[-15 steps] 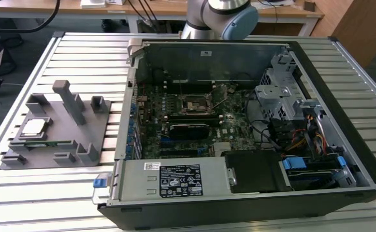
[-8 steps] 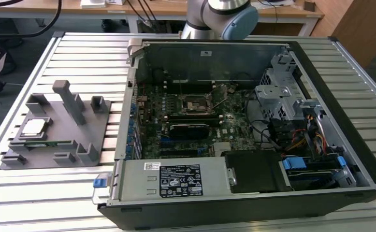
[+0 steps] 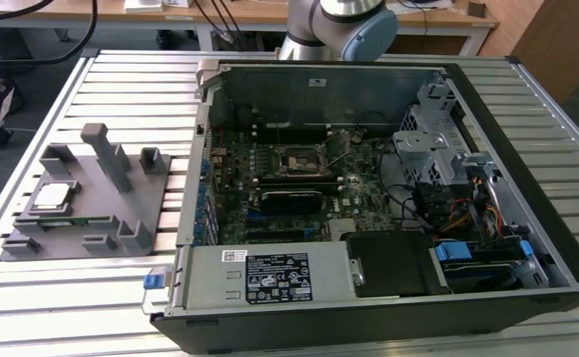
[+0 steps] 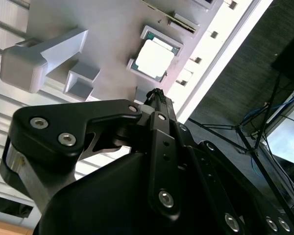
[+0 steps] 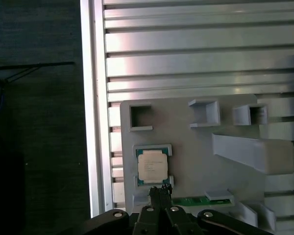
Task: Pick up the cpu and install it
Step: 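Pick up the cpu and move it towards the insertion slot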
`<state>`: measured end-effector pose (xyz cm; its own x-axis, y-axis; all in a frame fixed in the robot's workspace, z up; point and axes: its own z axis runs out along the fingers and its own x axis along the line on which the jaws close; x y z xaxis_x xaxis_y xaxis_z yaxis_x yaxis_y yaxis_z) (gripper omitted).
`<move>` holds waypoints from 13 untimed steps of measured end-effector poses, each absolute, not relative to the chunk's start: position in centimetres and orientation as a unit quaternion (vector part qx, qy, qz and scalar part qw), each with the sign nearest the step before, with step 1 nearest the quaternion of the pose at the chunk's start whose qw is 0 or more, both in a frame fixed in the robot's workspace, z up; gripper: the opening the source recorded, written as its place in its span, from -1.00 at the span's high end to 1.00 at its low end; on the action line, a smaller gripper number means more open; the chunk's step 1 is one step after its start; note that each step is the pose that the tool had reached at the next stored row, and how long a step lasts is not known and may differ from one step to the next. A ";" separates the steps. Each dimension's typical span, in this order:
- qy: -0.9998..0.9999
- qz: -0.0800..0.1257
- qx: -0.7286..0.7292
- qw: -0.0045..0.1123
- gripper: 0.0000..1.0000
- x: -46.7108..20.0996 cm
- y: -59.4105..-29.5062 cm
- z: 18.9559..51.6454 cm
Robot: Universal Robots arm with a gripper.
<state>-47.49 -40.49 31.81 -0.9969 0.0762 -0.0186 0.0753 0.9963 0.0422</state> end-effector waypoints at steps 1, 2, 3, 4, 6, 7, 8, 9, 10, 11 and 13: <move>0.999 0.021 0.038 0.010 0.79 -47.5 -40.5 31.7; 0.999 0.021 0.038 0.010 0.79 -47.5 -40.5 31.6; 0.999 0.021 0.038 0.010 0.79 -47.5 -40.5 31.5; 0.999 0.021 0.038 0.010 0.79 -47.5 -40.5 31.4; 0.999 0.021 0.038 0.010 0.79 -47.5 -40.5 31.1; 0.999 0.021 0.038 0.010 0.79 -47.5 -40.5 31.0; 0.999 0.021 0.038 0.010 0.79 -47.5 -40.5 30.9; 0.999 0.021 0.038 0.010 0.79 -47.5 -40.5 30.8; 0.999 0.021 0.038 0.010 0.79 -47.5 -40.5 30.6; 0.999 0.021 0.038 0.010 0.79 -47.5 -40.5 30.5; 0.999 0.021 0.038 0.010 0.79 -47.5 -40.5 30.3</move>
<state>-47.51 -40.49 30.28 -0.9969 0.0762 -0.0187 0.0753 0.9963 0.0423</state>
